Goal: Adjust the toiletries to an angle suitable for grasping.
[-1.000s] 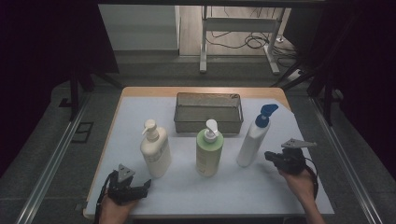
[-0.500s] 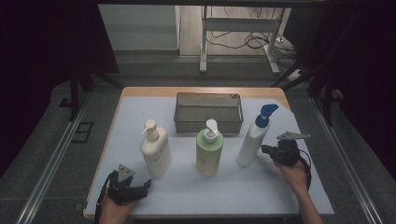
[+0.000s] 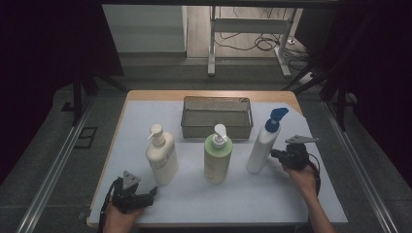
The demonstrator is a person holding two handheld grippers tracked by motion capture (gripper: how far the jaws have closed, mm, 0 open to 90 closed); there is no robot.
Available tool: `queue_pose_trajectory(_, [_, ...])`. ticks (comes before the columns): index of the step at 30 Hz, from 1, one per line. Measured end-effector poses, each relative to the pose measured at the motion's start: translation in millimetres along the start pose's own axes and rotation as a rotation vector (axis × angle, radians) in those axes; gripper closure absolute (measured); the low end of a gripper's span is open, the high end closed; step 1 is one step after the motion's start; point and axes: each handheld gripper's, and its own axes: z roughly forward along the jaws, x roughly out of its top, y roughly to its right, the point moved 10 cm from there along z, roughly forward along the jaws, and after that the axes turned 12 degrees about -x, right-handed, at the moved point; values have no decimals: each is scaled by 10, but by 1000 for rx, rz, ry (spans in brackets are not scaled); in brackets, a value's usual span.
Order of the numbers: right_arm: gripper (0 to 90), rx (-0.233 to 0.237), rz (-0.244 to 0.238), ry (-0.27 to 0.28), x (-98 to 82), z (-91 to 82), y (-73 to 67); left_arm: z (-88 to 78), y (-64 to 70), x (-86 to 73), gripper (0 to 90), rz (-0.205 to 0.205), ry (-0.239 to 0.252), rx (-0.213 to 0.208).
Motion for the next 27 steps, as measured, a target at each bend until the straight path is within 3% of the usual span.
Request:
queue_pose_trajectory(18, [892, 12, -12, 0, 144, 166, -74, 0, 0, 0, 122, 1, 0, 0])
queue_pose_trajectory(23, [879, 21, -6, 4, 111, 117, -74, 0, 0, -1, 122, 2, 1, 2])
queue_pose_trajectory(27, [876, 24, -12, 9, 43, -16, -89, -1, 0, -2, 122, 2, 1, 2])
